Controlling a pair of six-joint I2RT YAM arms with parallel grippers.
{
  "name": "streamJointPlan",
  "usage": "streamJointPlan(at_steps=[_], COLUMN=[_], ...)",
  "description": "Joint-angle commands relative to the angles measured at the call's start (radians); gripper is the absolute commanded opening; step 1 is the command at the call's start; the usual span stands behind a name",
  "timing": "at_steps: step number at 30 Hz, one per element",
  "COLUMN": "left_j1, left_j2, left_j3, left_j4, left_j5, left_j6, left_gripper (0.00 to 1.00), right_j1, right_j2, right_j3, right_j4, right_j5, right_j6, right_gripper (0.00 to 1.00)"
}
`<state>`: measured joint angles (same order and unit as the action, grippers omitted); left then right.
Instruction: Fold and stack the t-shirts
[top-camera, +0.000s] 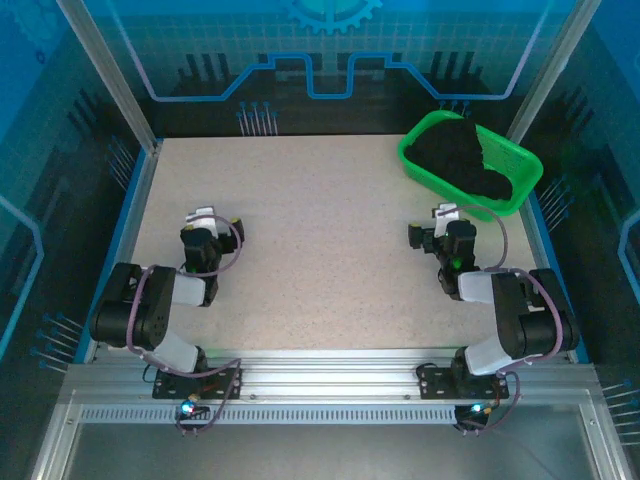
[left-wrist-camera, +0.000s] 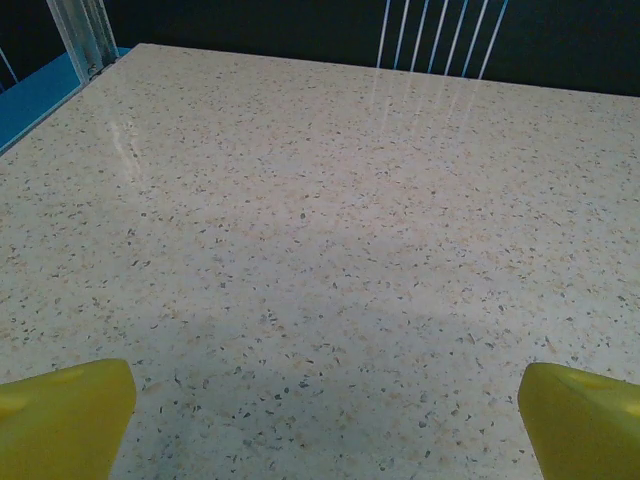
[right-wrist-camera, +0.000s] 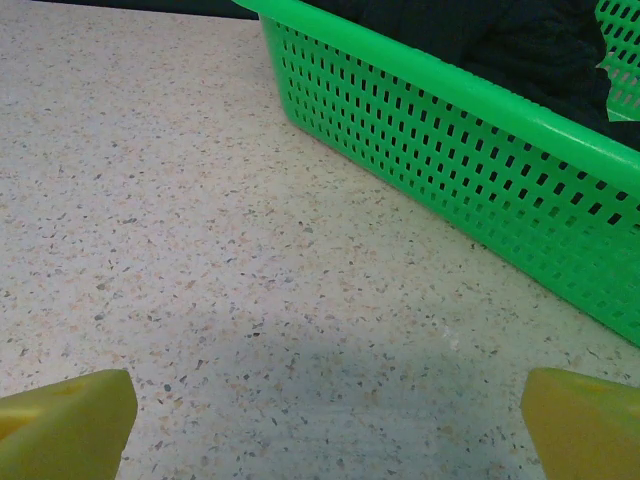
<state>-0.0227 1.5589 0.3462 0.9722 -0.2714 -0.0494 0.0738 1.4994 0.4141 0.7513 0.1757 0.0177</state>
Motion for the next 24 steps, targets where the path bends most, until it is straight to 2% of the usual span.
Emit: streamJointPlan(at_steps=[1,21,24], left_j1=[-0.002,-0.003,-0.002], left_j2=[-0.005,-0.005,-0.007], left_j3=[0.011,0.011,-0.002], left_j4=[-0.001,0.001,0.023], left_j5=[0.009,0.011,0.003], left_j6=[0.013,0.013,0.011], left_gripper=[0.99,0.99,0.99], right_j1=[0.009,0.009,0.015], right_j2=[0.004,0.002,-0.034], right_j3=[0.005,0.002,0.015], right_j4=[0.028,0.034,-0.017], right_j5=[0.008,0.009,0.040], right_j6=[0.002,0.001,0.007], right_gripper=[1.00,1.00,1.00])
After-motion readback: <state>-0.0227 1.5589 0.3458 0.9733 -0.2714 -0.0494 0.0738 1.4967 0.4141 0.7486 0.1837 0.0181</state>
